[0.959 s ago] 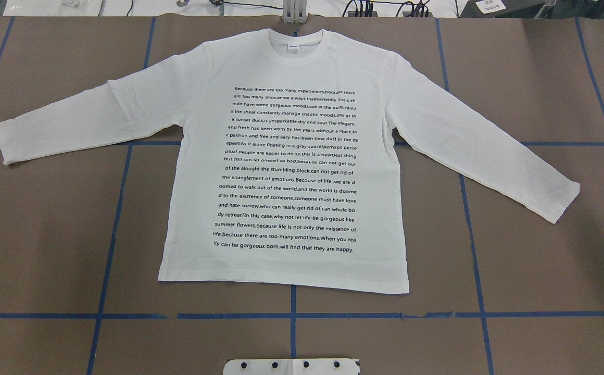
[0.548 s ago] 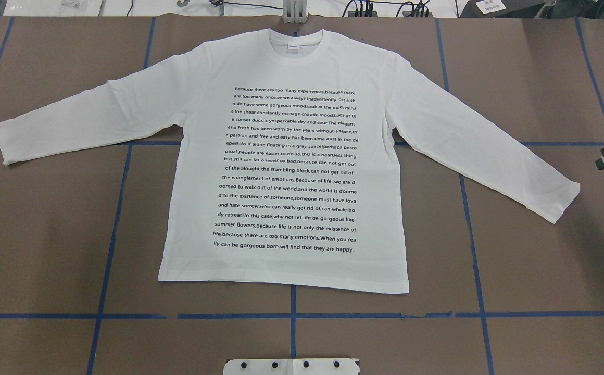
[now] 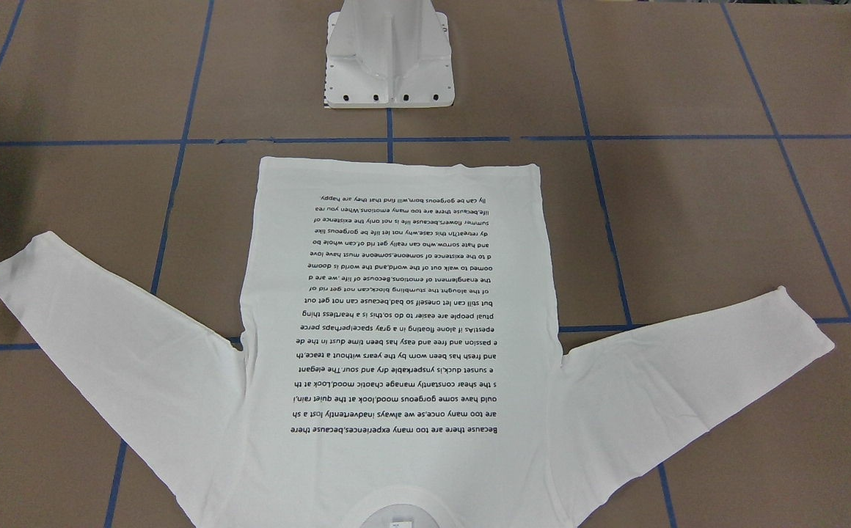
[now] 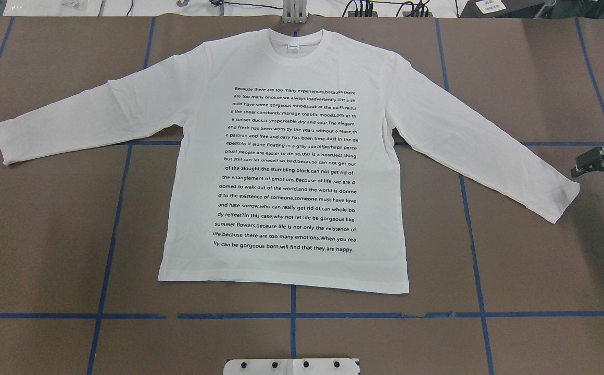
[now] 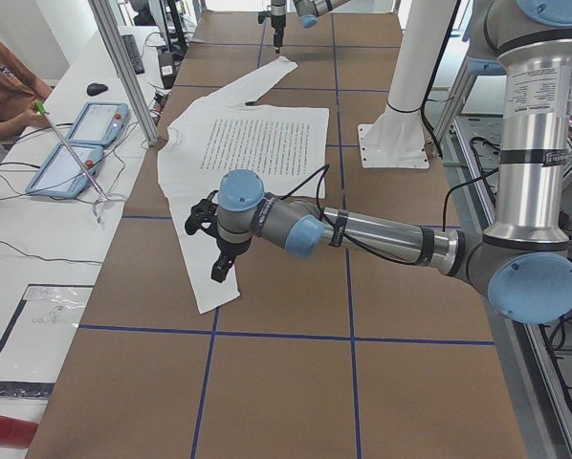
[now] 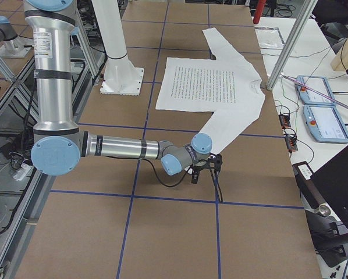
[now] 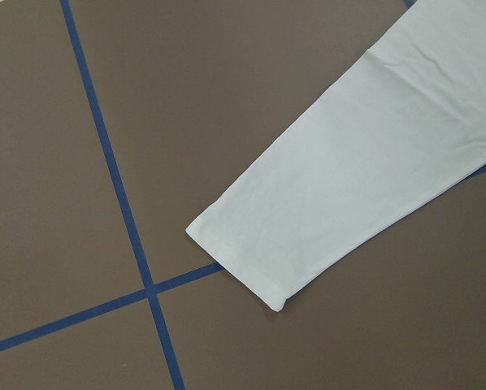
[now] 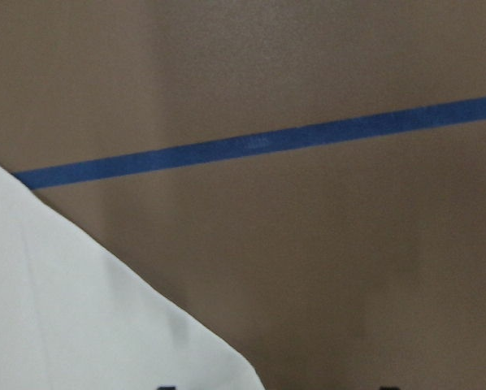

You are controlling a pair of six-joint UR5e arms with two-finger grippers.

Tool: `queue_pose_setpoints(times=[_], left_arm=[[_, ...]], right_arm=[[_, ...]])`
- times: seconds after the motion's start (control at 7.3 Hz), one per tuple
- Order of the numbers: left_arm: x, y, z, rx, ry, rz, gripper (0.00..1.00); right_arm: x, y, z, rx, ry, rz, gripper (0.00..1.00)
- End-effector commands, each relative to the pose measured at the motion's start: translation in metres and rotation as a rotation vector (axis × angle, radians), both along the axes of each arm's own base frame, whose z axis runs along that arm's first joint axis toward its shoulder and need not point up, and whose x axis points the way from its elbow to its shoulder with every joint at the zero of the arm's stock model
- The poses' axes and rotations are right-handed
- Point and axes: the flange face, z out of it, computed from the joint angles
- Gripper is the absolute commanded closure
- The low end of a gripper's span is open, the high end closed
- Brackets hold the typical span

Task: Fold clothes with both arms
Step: 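Move the right gripper in toward the shirt sleeve nearest it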

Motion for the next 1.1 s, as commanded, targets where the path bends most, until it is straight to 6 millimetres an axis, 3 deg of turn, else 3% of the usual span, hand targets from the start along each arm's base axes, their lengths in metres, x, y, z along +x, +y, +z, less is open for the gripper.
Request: queue_pose_setpoints(times=[0.0,0.27,0.41,0.55,0.96], left_arm=[[0.000,0.000,-0.002,0.004,0.001,0.000,0.00],[0.000,0.000,-0.002,0.004,0.001,0.000,0.00],[0.000,0.000,-0.002,0.004,0.001,0.000,0.00],[0.000,0.000,-0.002,0.004,0.001,0.000,0.00],[0.000,0.000,-0.003,0.006,0.000,0.001,0.00]], right_arm=[[-0.018,0.007,0.005,-0.035,0.008,0.001,0.23],[-0.023,0.009,0.003,-0.052,0.006,0.006,0.30],[-0.023,0.009,0.006,-0.057,0.010,0.007,0.53],[-0.023,0.009,0.005,-0.057,0.009,0.008,1.00],[-0.024,0.008,-0.005,-0.059,-0.019,0.002,1.00]])
